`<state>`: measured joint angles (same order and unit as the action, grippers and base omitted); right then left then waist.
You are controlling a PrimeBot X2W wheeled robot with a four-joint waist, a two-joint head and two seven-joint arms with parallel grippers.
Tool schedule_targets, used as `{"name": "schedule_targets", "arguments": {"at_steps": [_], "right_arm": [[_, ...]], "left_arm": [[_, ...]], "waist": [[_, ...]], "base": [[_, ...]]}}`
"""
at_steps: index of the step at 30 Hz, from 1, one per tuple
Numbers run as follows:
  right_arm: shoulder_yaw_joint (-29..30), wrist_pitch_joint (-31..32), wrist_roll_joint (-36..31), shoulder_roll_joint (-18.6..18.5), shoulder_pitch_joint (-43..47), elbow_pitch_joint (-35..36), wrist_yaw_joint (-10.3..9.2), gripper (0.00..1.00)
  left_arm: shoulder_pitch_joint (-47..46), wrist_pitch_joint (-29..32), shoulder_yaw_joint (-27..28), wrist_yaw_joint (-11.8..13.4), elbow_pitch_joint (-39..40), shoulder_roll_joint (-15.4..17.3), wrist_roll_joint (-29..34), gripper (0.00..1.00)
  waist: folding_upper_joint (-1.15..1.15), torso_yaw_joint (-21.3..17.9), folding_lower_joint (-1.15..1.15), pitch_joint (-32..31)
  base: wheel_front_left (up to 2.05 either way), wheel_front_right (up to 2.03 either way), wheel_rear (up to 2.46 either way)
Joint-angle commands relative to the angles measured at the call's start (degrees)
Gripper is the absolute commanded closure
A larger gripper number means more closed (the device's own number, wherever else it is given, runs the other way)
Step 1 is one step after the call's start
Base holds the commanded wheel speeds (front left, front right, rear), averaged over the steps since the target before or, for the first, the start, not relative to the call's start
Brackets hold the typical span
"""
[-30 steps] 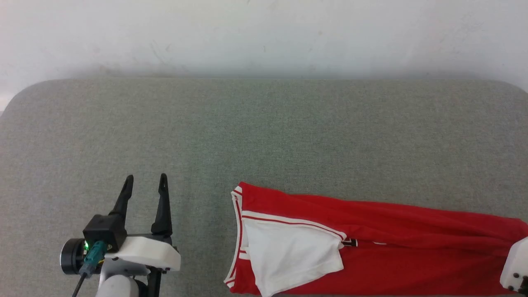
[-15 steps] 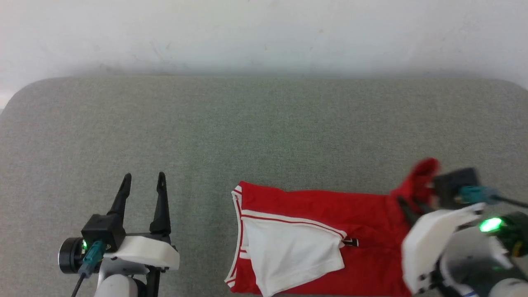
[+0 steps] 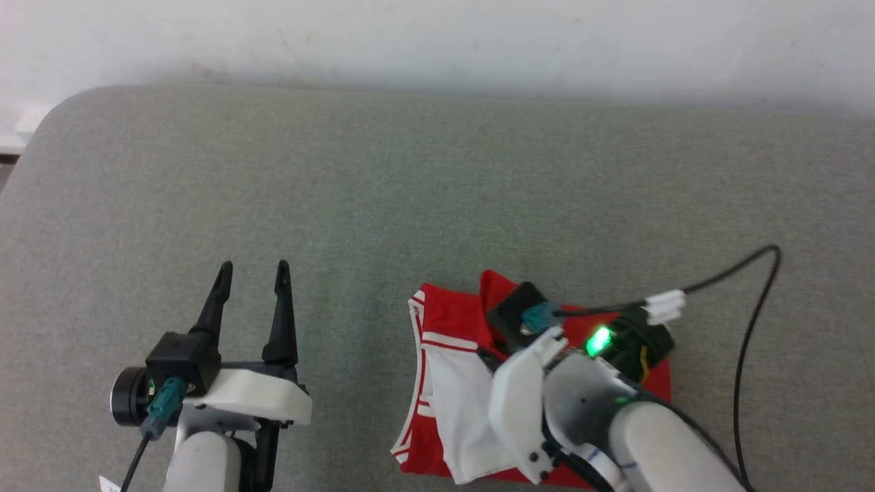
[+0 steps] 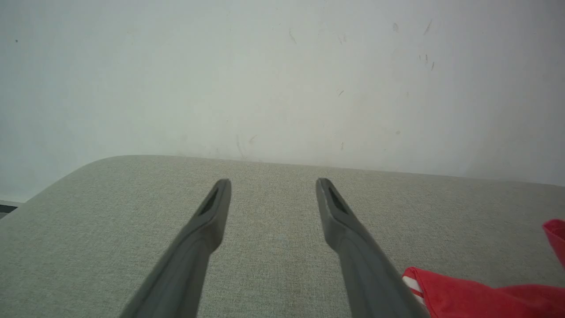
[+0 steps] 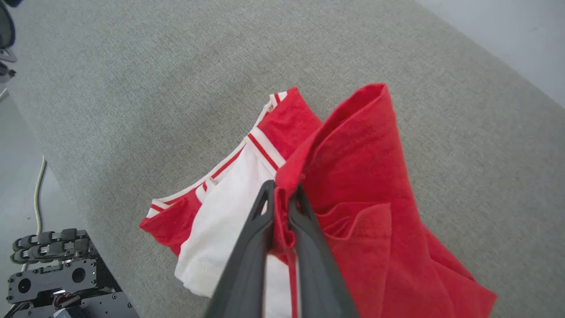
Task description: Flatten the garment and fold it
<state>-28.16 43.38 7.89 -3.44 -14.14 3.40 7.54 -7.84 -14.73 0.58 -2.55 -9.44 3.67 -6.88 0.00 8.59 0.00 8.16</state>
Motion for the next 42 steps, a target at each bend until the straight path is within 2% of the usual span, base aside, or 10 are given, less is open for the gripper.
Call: {"name": "schedule_targets", "arguments": {"at_steps": [1, 8, 9, 10, 15, 20, 24, 28, 34, 42], "right_arm": [[-0.64, -0.91, 0.55, 0.25, -1.43, -1.40, -0.05, 1.00], [-5.48, -7.12, 6.40, 0.54, -7.66, -14.55, -0.05, 1.00], [-5.82, -7.83, 7.54, 0.54, -8.13, -15.87, -0.05, 0.60], [-6.07, -8.61, 8.47, 0.55, -8.61, -16.95, -0.05, 0.00], [-5.77, -14.12, 14.17, 0.55, -9.47, -16.87, -0.05, 0.00], [-2.82, -23.51, 20.74, 0.56, -8.64, -8.49, -0.05, 0.00], [5.72, -31.78, 18.02, 0.56, -5.49, -1.85, -0.05, 0.00], [16.89, -35.61, 13.75, 0.56, 1.01, 2.16, -0.05, 0.00], [28.91, -35.56, 12.96, 0.56, 11.46, 0.25, -0.05, 0.00], [27.33, -27.48, 14.49, 0.56, 16.79, -6.30, -0.05, 0.00]], "left_arm": [[-1.34, -0.27, -0.08, -0.47, 0.03, -0.29, 0.01, 0.00], [-2.16, -0.27, -0.36, -0.43, -0.45, -0.58, -0.15, 0.00], [-2.16, -0.27, -0.42, -0.41, -0.53, -0.61, -0.15, 0.00], [-2.17, -0.27, -0.47, -0.38, -0.62, -0.63, -0.17, 0.00], [-1.72, -0.27, -0.28, -0.31, -0.84, -0.71, -0.30, 0.00], [-0.72, -0.27, 0.73, -0.10, -0.49, -0.74, -0.20, 0.00], [-0.01, -0.27, 1.35, -0.25, -0.11, -0.75, 0.13, 0.00], [0.32, -0.27, 1.85, -0.52, 0.24, -0.75, 0.53, 0.00], [0.31, -0.27, 1.71, -1.18, 0.25, -0.76, 1.05, 0.00], [0.43, -0.27, 1.41, -1.44, 0.16, -0.77, 1.25, 0.00]], "waist": [[0.00, 1.28, 0.00, 1.18], [0.00, 2.42, 0.00, 2.25], [0.00, 2.46, 0.00, 2.29], [0.00, 2.49, 0.00, 2.28], [0.00, 1.73, 0.00, 1.45], [0.00, -0.47, 0.00, 0.10], [0.00, -2.25, 0.00, -1.08], [0.00, -3.48, 0.00, -1.78], [0.00, -3.95, 0.00, -2.15], [0.00, -3.99, 0.00, -1.73]], "base": [[0.00, 0.00, 0.00], [0.00, 0.00, 0.00], [0.00, 0.00, 0.00], [0.00, 0.00, 0.00], [0.00, 0.00, 0.00], [0.00, 0.00, 0.00], [0.00, 0.00, 0.00], [0.00, 0.00, 0.00], [0.00, 0.00, 0.00], [0.00, 0.00, 0.00]]}}
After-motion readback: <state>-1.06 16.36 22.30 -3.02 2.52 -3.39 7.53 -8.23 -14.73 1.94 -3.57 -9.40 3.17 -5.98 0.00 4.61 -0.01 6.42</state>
